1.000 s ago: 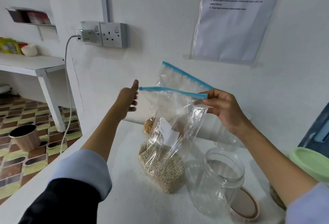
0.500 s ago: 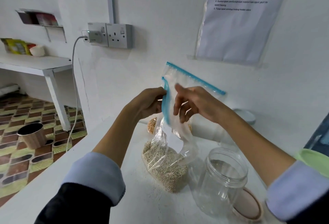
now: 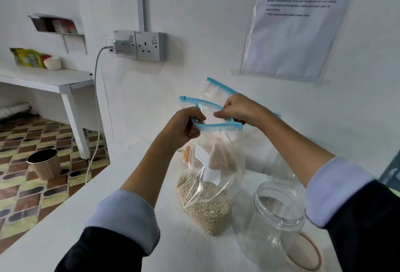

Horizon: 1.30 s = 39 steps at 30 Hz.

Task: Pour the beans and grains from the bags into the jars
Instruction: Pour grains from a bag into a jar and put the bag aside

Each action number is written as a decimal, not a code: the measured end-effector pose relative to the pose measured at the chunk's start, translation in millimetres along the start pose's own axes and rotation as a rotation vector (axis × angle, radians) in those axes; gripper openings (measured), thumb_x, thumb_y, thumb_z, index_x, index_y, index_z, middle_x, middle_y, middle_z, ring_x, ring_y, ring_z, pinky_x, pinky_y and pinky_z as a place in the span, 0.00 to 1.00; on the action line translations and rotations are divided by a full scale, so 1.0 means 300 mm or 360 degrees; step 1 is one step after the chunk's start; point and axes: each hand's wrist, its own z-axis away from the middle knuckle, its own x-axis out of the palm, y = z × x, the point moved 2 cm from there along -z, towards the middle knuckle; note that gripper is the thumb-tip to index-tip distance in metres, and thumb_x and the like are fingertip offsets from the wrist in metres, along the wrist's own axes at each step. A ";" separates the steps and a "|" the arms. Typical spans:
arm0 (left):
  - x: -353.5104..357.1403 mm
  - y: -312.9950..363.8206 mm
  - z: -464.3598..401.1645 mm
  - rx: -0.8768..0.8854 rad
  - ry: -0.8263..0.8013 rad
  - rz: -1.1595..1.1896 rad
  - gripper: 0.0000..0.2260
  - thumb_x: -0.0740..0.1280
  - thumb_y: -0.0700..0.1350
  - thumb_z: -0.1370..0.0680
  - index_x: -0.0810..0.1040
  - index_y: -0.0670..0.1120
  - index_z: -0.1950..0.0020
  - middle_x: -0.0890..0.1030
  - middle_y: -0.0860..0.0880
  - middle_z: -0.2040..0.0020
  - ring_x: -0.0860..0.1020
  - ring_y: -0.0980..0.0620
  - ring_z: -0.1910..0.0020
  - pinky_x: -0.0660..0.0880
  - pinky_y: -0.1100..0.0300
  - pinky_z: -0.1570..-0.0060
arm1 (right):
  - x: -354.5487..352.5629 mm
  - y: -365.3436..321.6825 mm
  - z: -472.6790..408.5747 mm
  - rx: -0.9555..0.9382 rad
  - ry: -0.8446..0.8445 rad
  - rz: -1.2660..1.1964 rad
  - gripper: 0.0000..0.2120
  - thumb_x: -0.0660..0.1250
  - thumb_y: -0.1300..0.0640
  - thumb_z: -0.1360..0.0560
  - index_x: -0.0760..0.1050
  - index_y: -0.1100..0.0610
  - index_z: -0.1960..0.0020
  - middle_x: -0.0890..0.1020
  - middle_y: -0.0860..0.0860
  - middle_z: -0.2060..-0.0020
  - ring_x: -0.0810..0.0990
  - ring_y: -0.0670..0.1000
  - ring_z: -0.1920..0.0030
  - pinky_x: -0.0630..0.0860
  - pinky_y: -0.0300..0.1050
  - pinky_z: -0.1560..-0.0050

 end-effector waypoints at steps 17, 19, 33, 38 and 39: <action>-0.128 0.137 0.063 0.0500 0.0199 -0.0676 0.23 0.56 0.25 0.34 0.57 0.49 0.79 0.55 0.52 0.78 0.53 0.54 0.79 0.50 0.62 0.74 | -0.126 0.029 -0.031 -0.0157 0.0127 -0.0302 0.16 0.69 0.46 0.26 0.71 0.58 0.54 0.75 0.56 0.59 0.73 0.52 0.59 0.69 0.43 0.60; -0.097 0.139 0.073 0.0506 0.0129 -0.0744 0.23 0.57 0.25 0.34 0.57 0.49 0.79 0.55 0.52 0.78 0.53 0.54 0.79 0.50 0.64 0.74 | -0.127 -0.054 -0.018 -0.0290 0.0214 -0.0293 0.17 0.62 0.43 0.22 0.74 0.58 0.55 0.77 0.56 0.55 0.72 0.51 0.58 0.66 0.40 0.63; -0.054 0.050 0.112 0.0503 -0.0054 -0.0857 0.25 0.57 0.54 0.19 0.68 0.43 0.73 0.71 0.49 0.76 0.66 0.52 0.76 0.64 0.63 0.73 | 0.047 -0.206 -0.053 0.0050 -0.0361 0.0420 0.08 0.61 0.63 0.24 0.76 0.68 0.54 0.83 0.60 0.60 0.79 0.53 0.72 0.75 0.43 0.67; -0.258 -0.199 0.015 -0.0173 0.0593 -0.0663 0.20 0.55 0.55 0.18 0.73 0.42 0.61 0.77 0.46 0.63 0.72 0.51 0.68 0.66 0.61 0.67 | -0.077 -0.244 -0.064 -0.0264 0.0284 -0.0031 0.08 0.69 0.64 0.31 0.74 0.65 0.67 0.82 0.60 0.66 0.76 0.51 0.73 0.73 0.38 0.71; -0.292 -0.253 0.004 -0.0304 0.0600 -0.0662 0.20 0.54 0.56 0.18 0.73 0.41 0.57 0.77 0.45 0.58 0.72 0.50 0.65 0.68 0.60 0.65 | -0.099 -0.260 -0.055 -0.0339 0.0291 -0.0121 0.08 0.70 0.64 0.31 0.76 0.66 0.65 0.84 0.61 0.64 0.77 0.50 0.71 0.75 0.41 0.66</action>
